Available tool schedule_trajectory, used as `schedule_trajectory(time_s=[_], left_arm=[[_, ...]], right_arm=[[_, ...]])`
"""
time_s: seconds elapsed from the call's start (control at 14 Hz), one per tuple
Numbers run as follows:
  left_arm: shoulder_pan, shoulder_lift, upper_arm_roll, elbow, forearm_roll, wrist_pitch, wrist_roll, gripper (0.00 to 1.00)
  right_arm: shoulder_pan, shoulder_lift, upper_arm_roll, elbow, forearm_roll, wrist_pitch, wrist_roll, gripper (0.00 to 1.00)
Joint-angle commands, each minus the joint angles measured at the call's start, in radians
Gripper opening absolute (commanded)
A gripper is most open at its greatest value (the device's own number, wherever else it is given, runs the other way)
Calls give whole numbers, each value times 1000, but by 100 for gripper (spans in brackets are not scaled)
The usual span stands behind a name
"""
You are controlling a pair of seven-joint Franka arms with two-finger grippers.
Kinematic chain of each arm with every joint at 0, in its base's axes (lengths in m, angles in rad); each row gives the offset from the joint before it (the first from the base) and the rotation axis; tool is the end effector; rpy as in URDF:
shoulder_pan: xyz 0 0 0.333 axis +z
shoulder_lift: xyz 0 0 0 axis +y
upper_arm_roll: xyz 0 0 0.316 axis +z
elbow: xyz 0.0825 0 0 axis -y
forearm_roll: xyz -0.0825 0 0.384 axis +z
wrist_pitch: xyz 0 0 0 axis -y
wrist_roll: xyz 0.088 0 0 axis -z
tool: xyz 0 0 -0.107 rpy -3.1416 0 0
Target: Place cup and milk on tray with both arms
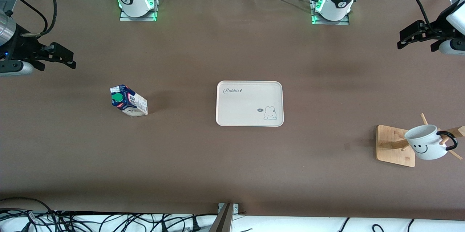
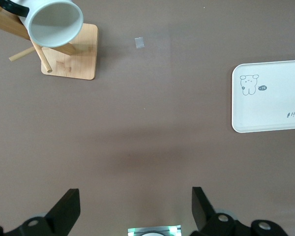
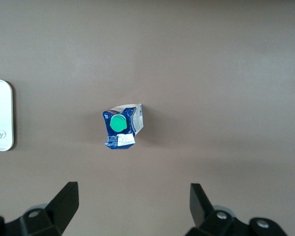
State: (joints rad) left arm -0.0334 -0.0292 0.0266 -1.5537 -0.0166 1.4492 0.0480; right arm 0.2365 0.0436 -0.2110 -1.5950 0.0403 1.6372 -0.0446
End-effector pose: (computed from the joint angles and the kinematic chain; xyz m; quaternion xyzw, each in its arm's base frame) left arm 0.5327 -0.0053 0.6382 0.9989 -0.0281 -0.0375 0.0094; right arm 0.5722 0.0212 0.5949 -0.9993 -0.0338 0.0001 0.0155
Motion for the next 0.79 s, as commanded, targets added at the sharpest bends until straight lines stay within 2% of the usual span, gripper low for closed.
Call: schedule_trajectory(time_s=[0.0,0.43,0.57,0.71], left_arm=[[-5,14,-4,27,17,-10,1,100],[-3,47,-4,30,24,-6,3,100],[-3,54,-4,29,23,-1,3,100],[-5,57,-5,29,14,-1,3,100]], right_arm=[[-3,-1,2,7,-14,-17,11,100],[-9,22,1,16,-2,19,0,100],[4,85,7,17,-8,52,2,100],[9,188,10,15,-3,67,-6,100]])
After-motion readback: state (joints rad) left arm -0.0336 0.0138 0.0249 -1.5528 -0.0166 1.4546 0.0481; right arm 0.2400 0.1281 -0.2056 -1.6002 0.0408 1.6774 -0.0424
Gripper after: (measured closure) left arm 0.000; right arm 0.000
